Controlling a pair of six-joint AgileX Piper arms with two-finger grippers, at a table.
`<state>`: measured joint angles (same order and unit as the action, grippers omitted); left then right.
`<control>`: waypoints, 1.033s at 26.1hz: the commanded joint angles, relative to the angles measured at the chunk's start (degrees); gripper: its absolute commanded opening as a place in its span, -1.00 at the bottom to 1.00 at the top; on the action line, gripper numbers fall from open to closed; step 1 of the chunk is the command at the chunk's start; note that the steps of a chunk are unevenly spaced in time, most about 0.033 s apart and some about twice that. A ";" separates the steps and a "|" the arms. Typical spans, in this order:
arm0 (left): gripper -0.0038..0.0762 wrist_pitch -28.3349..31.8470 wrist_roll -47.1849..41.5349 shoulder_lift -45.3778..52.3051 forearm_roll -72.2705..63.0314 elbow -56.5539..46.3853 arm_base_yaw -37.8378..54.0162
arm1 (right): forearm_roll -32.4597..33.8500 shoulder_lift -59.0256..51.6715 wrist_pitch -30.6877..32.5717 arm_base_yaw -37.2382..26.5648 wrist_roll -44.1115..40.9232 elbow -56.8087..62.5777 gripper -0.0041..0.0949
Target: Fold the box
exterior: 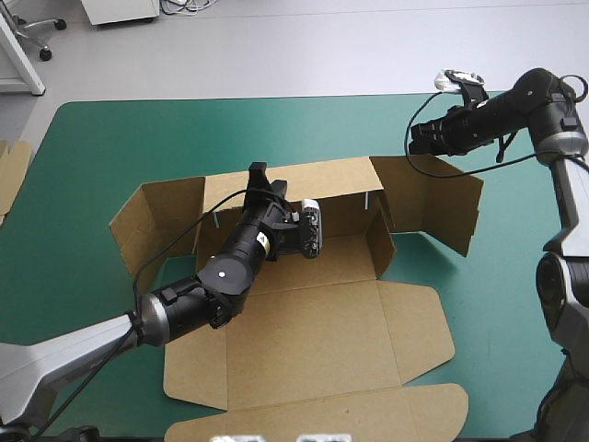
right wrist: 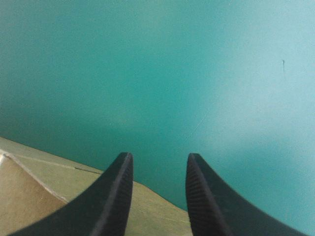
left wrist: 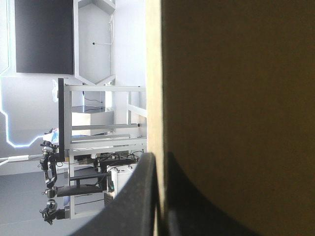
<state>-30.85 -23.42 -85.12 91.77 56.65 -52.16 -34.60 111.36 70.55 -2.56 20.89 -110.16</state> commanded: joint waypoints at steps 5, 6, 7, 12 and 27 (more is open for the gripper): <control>-0.94 -1.77 -1.19 1.55 1.10 1.51 -0.34 | -1.73 -11.83 0.15 -0.57 3.34 11.07 -0.29; -0.94 -1.77 -1.19 1.55 1.10 1.51 -0.34 | -2.03 -12.67 0.18 -0.57 3.62 12.23 -0.29; -0.94 -1.77 -1.19 1.55 1.10 1.51 -0.34 | -2.45 -13.40 0.03 -0.57 3.85 13.44 -0.29; -0.94 -1.77 -1.19 1.55 1.10 1.51 -0.34 | -4.67 -17.56 -3.62 -0.57 6.78 20.13 -0.29; -0.94 -0.52 -1.19 1.55 7.45 0.57 -0.34 | -27.96 -33.19 -23.75 -0.46 38.96 50.47 -0.29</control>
<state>-31.51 -23.71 -85.18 94.40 56.24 -52.16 -55.89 81.77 49.88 -2.74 53.55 -61.63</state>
